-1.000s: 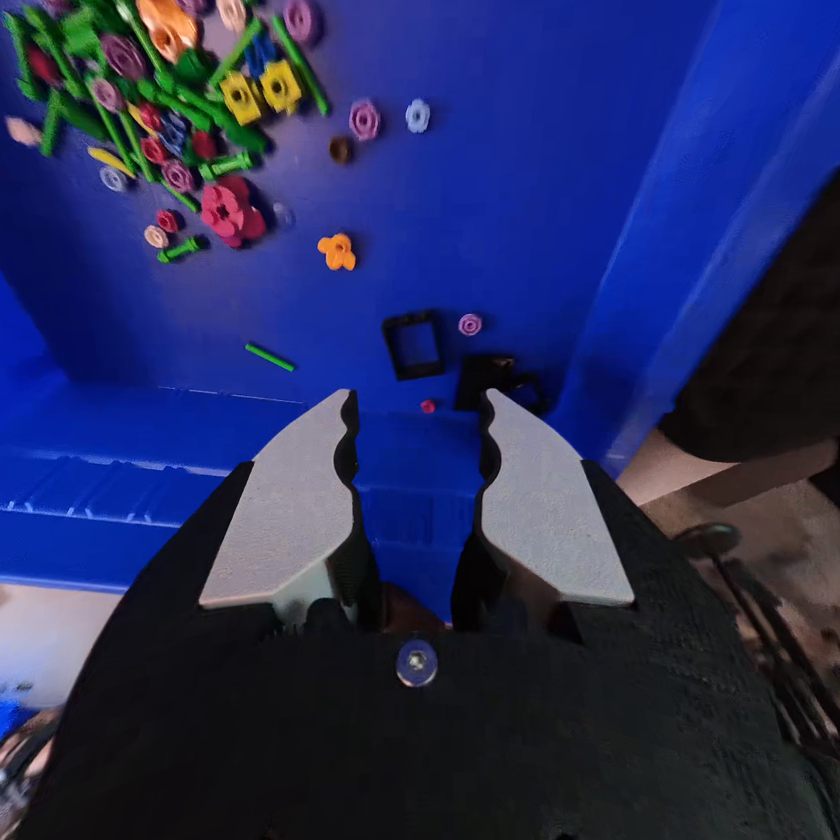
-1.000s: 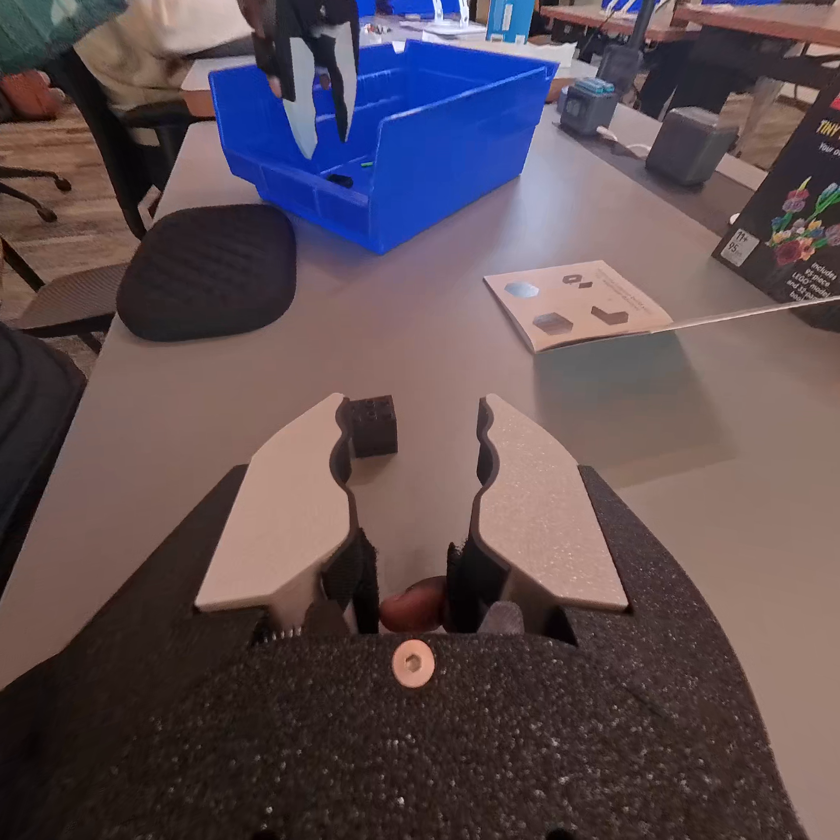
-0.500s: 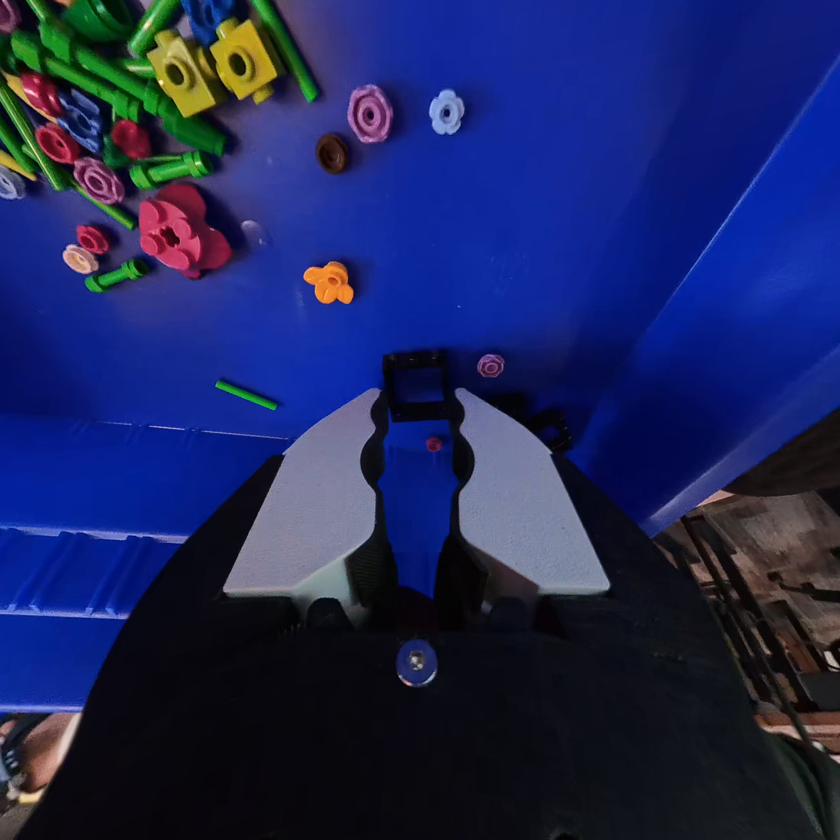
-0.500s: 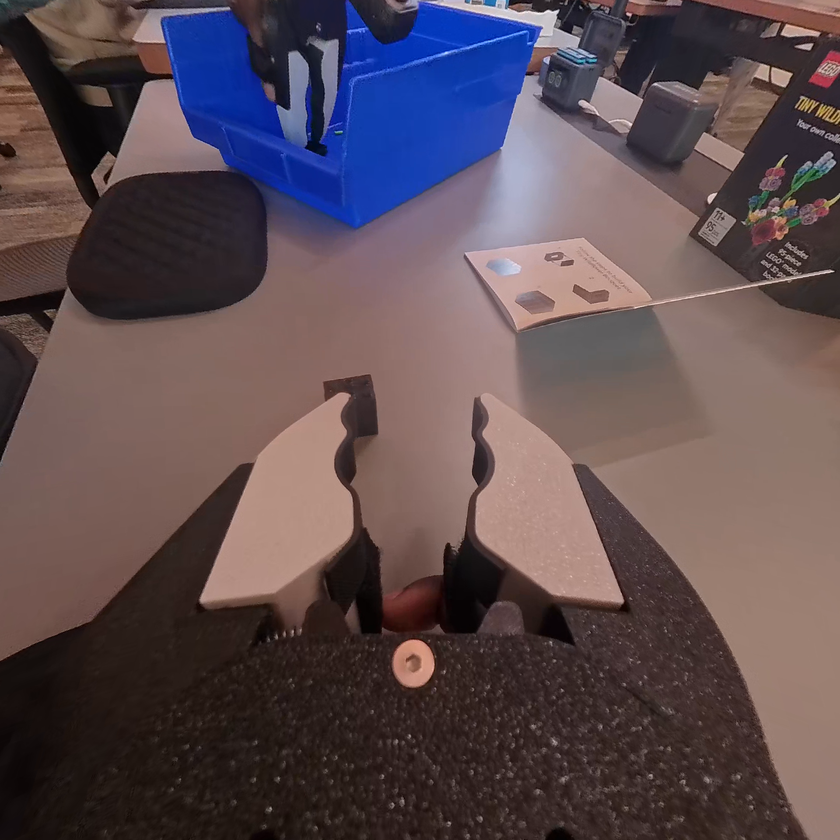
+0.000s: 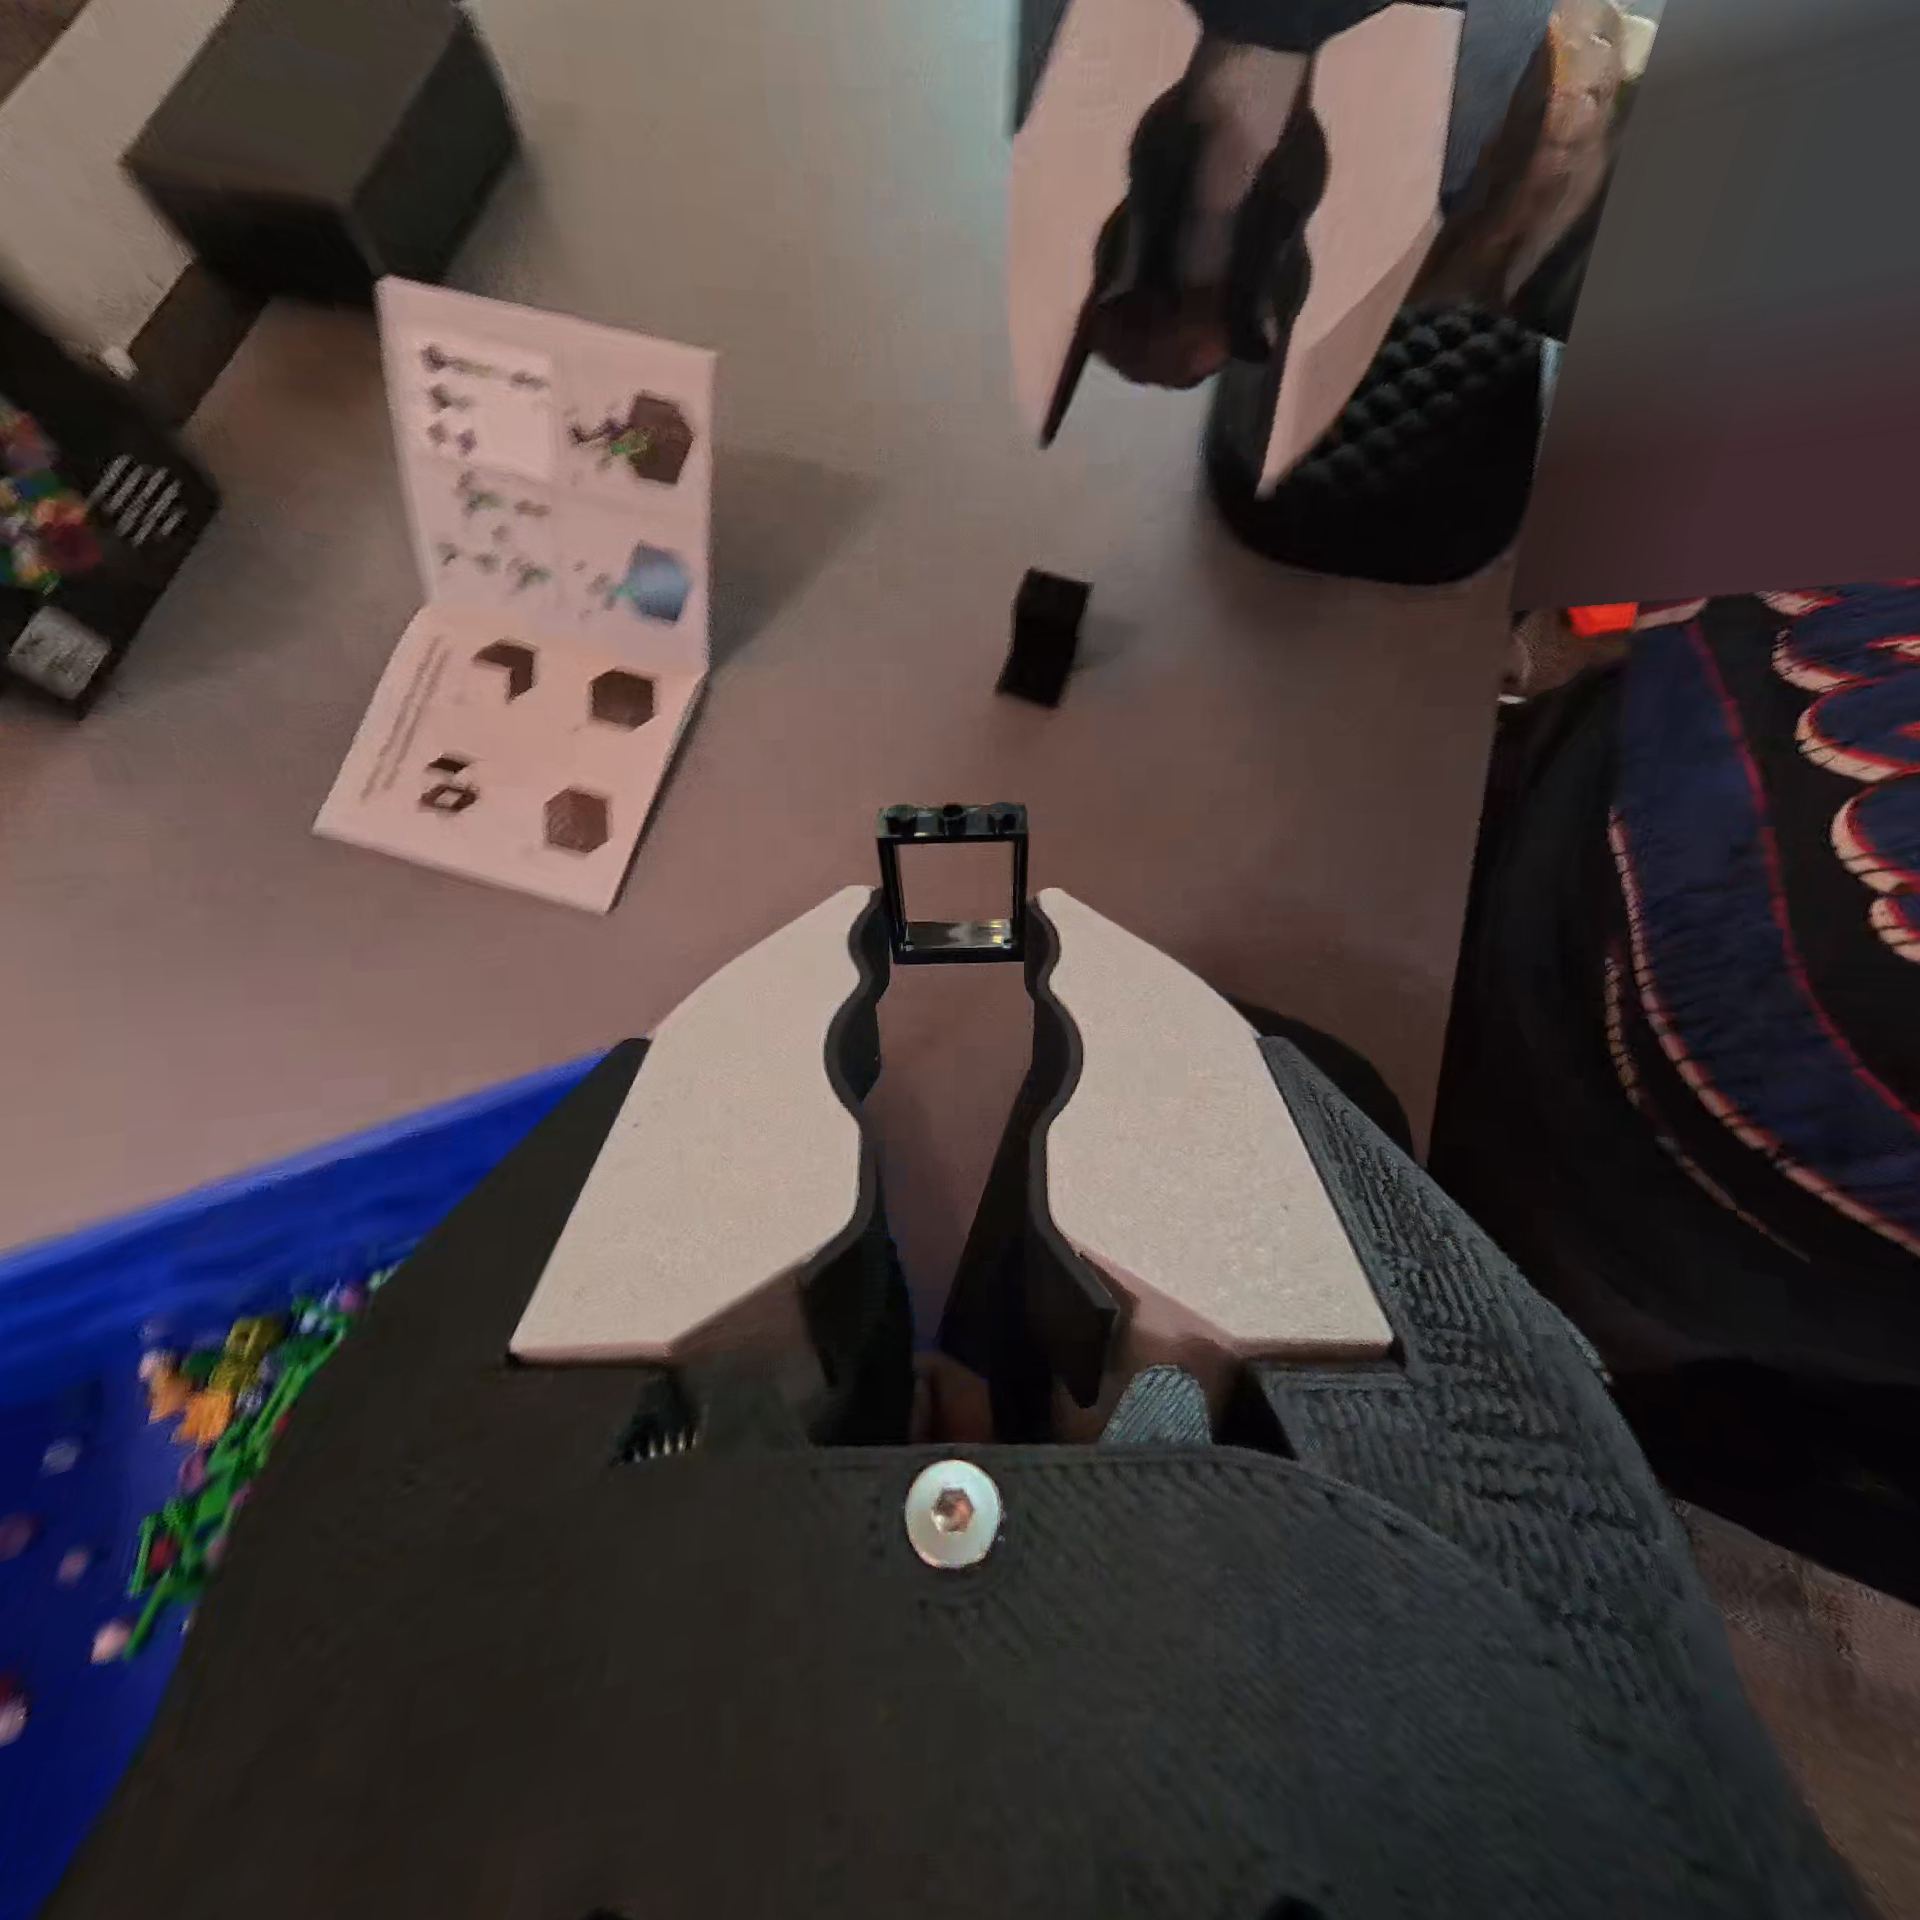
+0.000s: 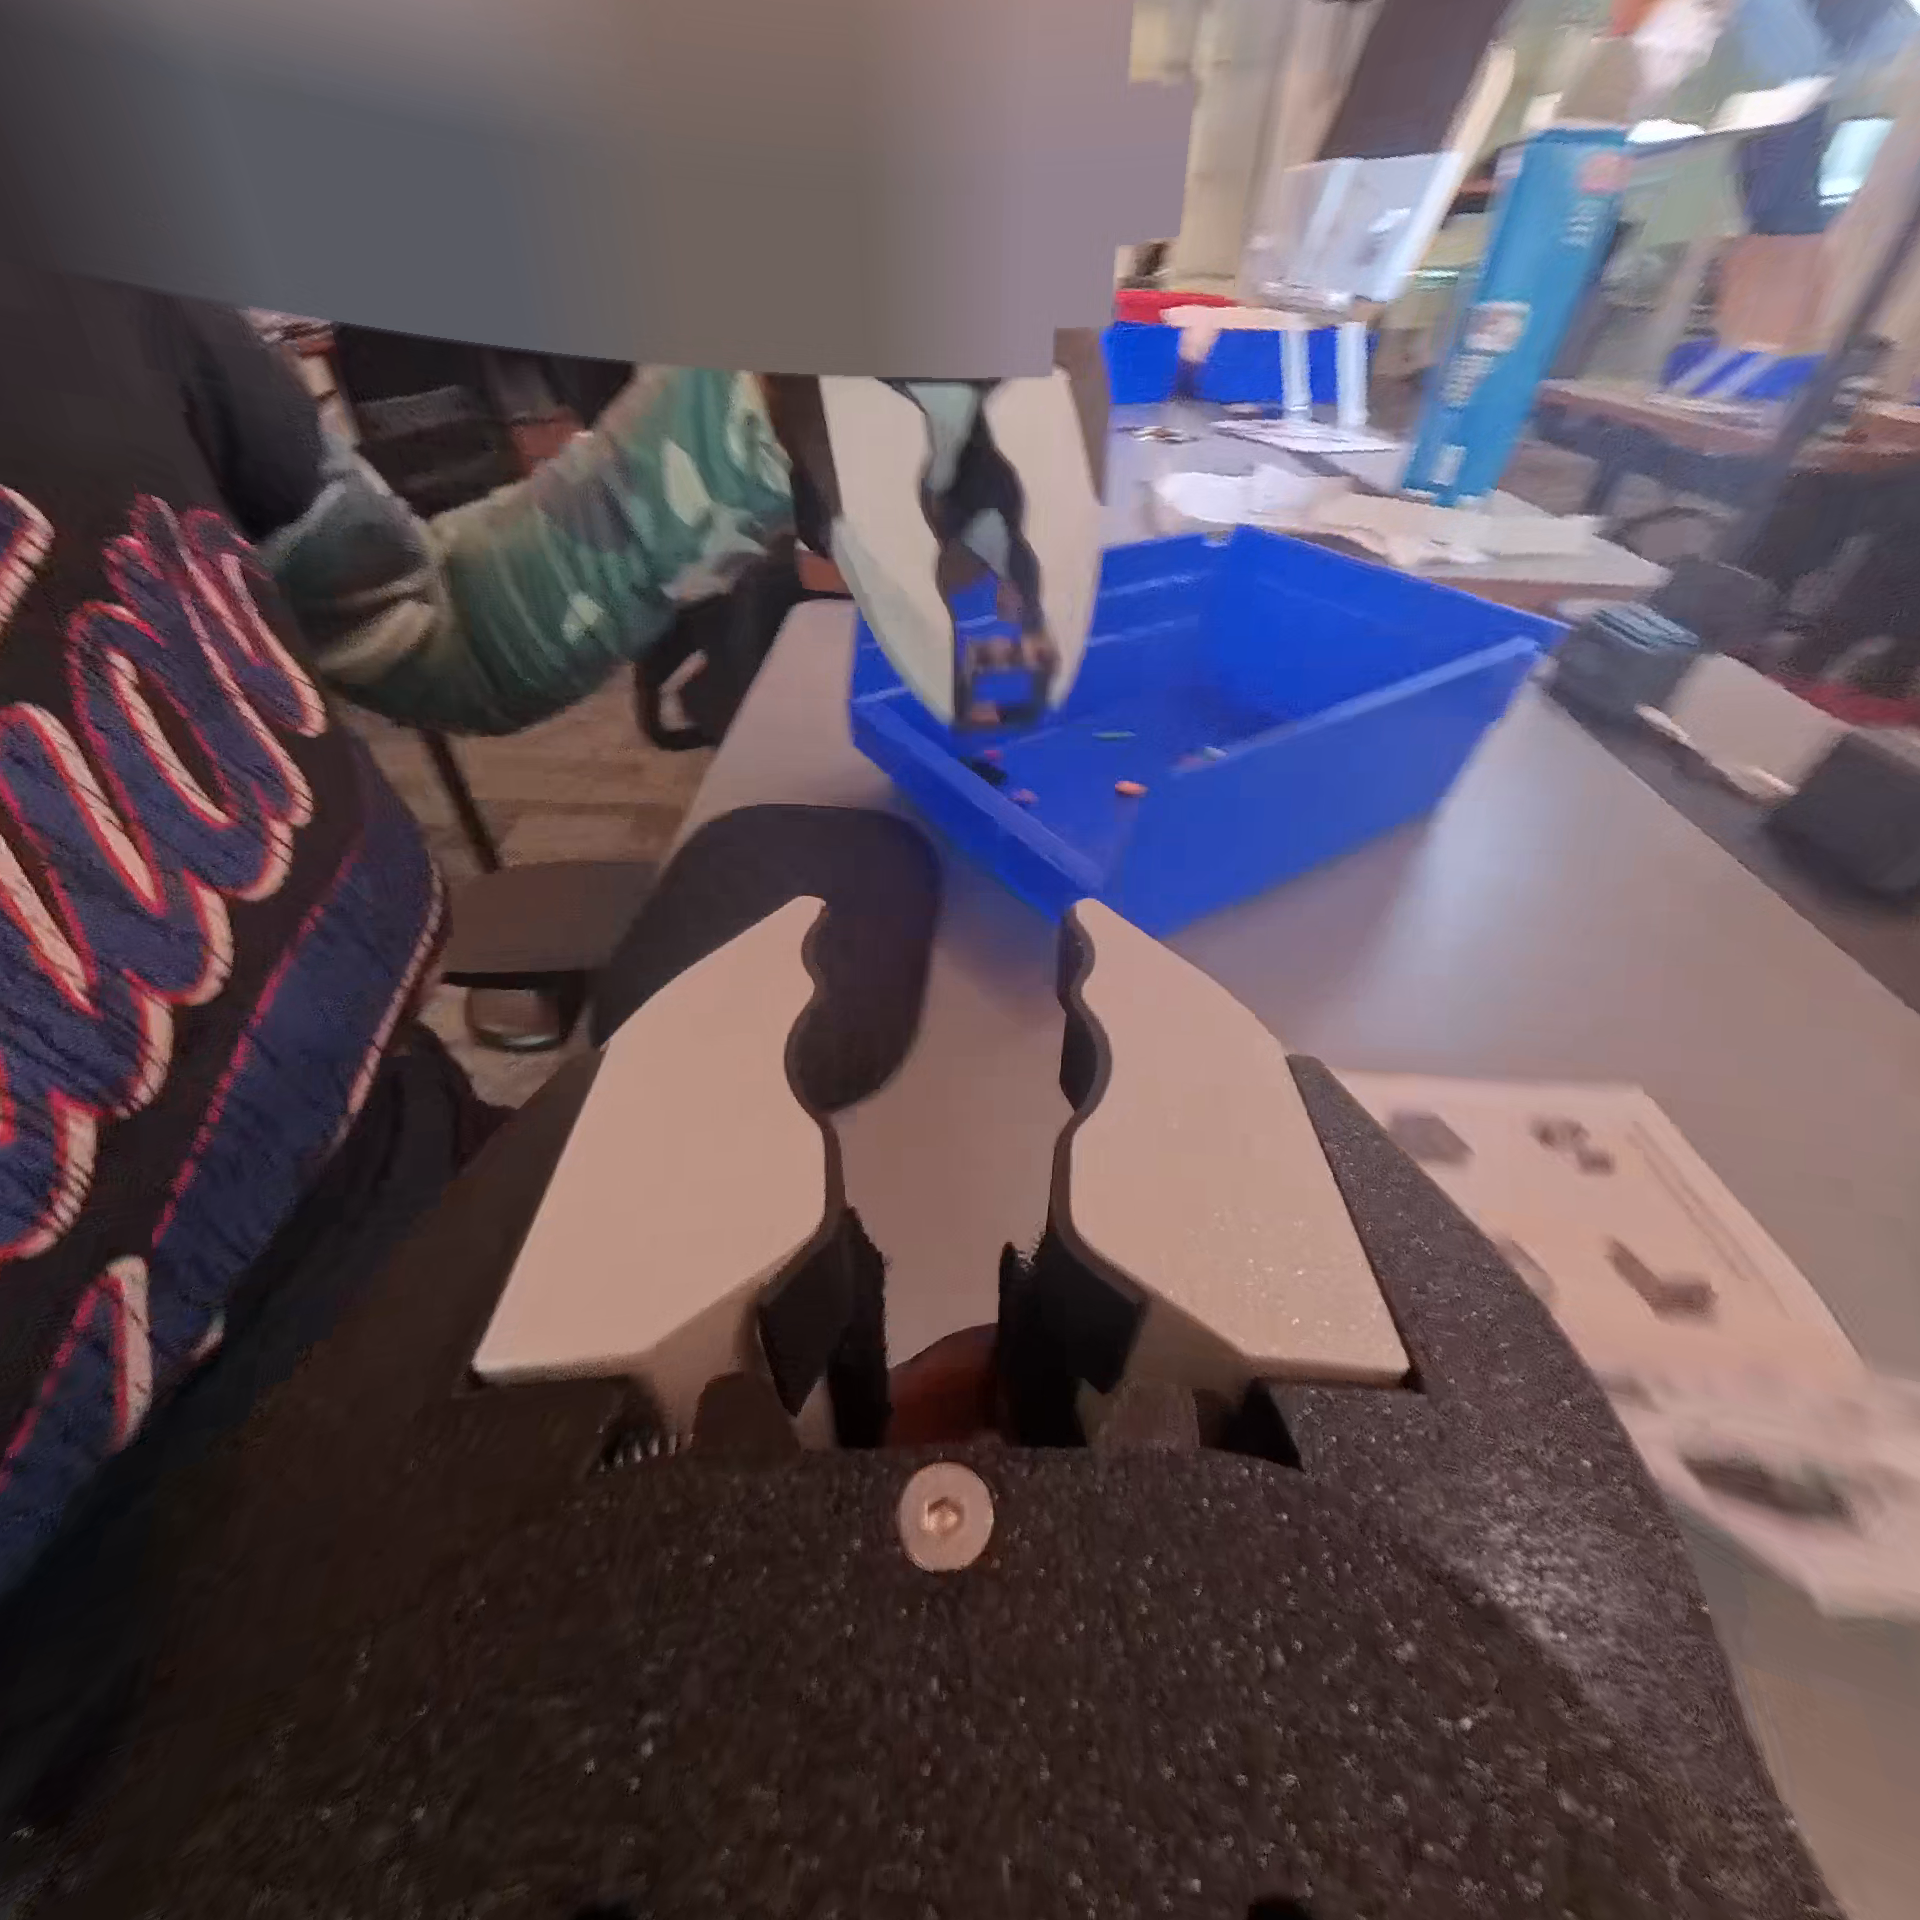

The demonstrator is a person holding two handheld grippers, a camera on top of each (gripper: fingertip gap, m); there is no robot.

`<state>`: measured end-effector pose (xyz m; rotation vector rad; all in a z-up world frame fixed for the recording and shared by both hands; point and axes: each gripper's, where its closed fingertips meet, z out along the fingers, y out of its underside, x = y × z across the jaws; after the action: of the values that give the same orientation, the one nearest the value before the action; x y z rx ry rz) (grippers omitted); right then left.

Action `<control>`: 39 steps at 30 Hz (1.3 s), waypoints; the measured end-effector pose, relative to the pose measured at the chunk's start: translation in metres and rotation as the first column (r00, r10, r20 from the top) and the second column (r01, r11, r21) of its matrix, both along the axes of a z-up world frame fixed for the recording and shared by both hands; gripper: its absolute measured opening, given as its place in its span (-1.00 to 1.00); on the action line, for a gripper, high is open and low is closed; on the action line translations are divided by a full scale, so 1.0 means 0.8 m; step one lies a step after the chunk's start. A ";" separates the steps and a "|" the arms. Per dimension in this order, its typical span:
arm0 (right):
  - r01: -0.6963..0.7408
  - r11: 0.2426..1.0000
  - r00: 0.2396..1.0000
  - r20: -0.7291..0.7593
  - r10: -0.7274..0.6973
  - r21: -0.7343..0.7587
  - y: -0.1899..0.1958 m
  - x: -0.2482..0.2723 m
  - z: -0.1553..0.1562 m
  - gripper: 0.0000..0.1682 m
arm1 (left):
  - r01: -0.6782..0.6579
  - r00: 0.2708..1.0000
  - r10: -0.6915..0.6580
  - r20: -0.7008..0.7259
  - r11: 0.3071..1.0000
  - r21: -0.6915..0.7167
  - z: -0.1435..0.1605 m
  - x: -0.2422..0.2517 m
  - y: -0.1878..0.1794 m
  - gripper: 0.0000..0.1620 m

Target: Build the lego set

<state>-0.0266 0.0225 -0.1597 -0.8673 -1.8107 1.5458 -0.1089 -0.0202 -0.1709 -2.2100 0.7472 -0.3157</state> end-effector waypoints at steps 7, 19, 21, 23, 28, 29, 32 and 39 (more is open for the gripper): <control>-0.112 0.987 0.988 0.122 0.098 0.119 -0.037 -0.034 -0.007 -0.57 | 0.178 0.982 -0.181 -0.049 0.982 -0.056 -0.020 0.064 0.008 -0.69; -0.078 0.971 0.982 0.184 0.036 0.228 -0.019 -0.025 -0.024 -0.71 | 0.149 0.986 -0.151 -0.066 0.988 -0.042 -0.031 0.075 0.028 -0.66; -0.039 0.964 0.976 0.216 -0.019 0.264 0.007 -0.011 -0.027 -0.71 | 0.075 0.996 -0.074 -0.041 0.997 0.004 -0.037 0.082 0.044 -0.50; 0.015 0.950 0.957 0.269 -0.104 0.313 0.040 0.005 -0.035 -0.71 | 0.033 0.999 -0.032 -0.004 0.999 0.025 -0.057 0.094 0.056 -0.36; 0.029 0.907 0.886 0.408 -0.218 0.420 0.082 0.026 -0.062 -0.71 | 0.028 1.000 -0.029 -0.006 1.000 -0.012 -0.129 0.108 0.087 -0.35; 0.013 0.908 0.876 0.433 -0.213 0.420 0.077 0.026 -0.068 -0.71 | 0.044 0.999 -0.044 0.000 0.999 -0.016 -0.137 0.111 0.093 -0.37; -0.023 0.898 0.831 0.508 -0.226 0.439 0.064 0.025 -0.095 -0.71 | 0.136 0.991 -0.136 0.001 0.991 -0.005 -0.154 0.116 0.101 -0.50; -0.040 0.862 0.747 0.588 -0.309 0.505 0.058 0.027 -0.134 -0.71 | 0.210 0.977 -0.210 0.036 0.978 0.000 -0.163 0.123 0.098 -0.70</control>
<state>-0.0051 0.0689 -0.2665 -1.3500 -2.4020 0.6199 -0.0106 0.0581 -0.3011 -2.1259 0.9632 -0.4607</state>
